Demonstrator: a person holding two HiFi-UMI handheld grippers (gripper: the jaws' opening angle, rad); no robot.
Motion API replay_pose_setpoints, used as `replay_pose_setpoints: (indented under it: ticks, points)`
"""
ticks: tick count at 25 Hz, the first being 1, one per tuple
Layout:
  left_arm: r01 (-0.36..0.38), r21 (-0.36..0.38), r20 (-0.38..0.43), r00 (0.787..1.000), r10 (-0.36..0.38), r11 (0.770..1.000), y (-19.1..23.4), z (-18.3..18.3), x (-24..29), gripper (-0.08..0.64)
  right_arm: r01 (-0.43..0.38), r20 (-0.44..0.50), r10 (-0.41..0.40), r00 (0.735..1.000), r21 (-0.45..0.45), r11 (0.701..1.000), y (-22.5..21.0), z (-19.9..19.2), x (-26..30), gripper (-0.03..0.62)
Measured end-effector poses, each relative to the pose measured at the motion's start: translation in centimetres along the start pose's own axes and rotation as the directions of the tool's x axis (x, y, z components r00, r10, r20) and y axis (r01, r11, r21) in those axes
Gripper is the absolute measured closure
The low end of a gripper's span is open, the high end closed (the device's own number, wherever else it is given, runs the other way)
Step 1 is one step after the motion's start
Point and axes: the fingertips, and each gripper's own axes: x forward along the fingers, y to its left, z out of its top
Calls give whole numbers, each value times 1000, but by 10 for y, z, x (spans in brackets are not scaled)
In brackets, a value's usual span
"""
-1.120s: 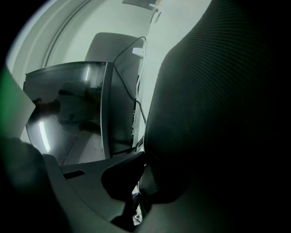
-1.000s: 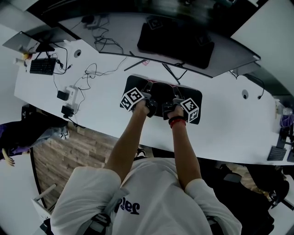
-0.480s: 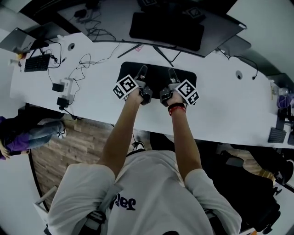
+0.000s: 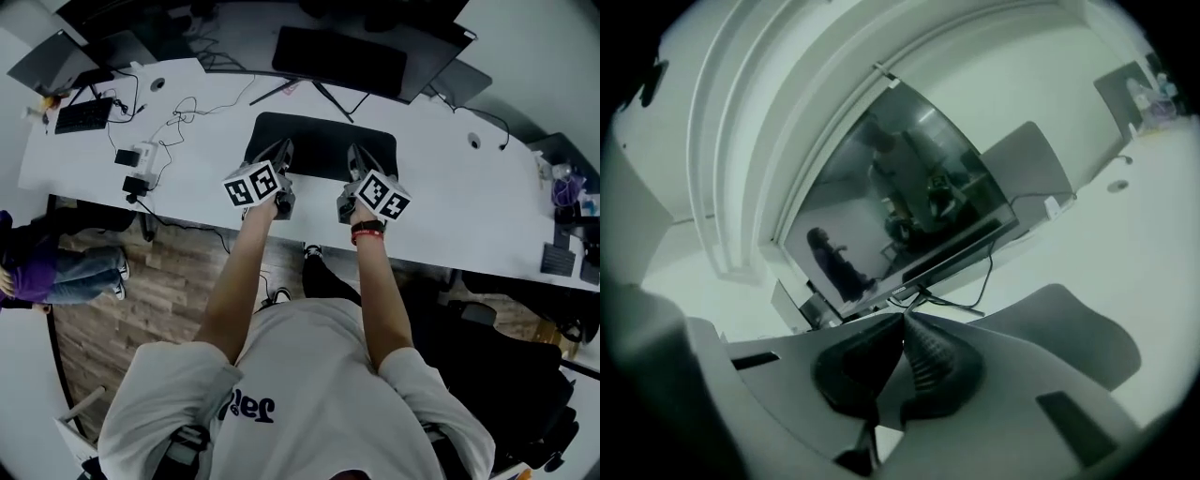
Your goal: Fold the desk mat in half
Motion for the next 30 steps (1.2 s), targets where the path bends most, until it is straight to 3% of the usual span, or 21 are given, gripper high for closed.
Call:
replay_pose_setpoints:
  ticks: [5,12,17,24,30]
  points:
    - [11,170,-5,1000,-10,985,-20,-1,-50,540,-5,21,8,1000,-147,989,35,-4,-44,580]
    - [-2,348,26,1000,-8,938,-49,6,-116,540,16,57,1,998,-292,956,69,-9,-105,580]
    - [-27,420,57,998,3,907,-64,4,-154,540,43,89,-9,996,-388,920,86,-11,-147,580]
    - [-58,523,93,996,11,850,-81,0,-196,540,67,148,-3,989,-428,902,107,-10,-193,580]
    - [-53,549,112,994,-11,834,-97,-3,-216,540,89,186,-3,983,-454,887,119,-8,-219,580]
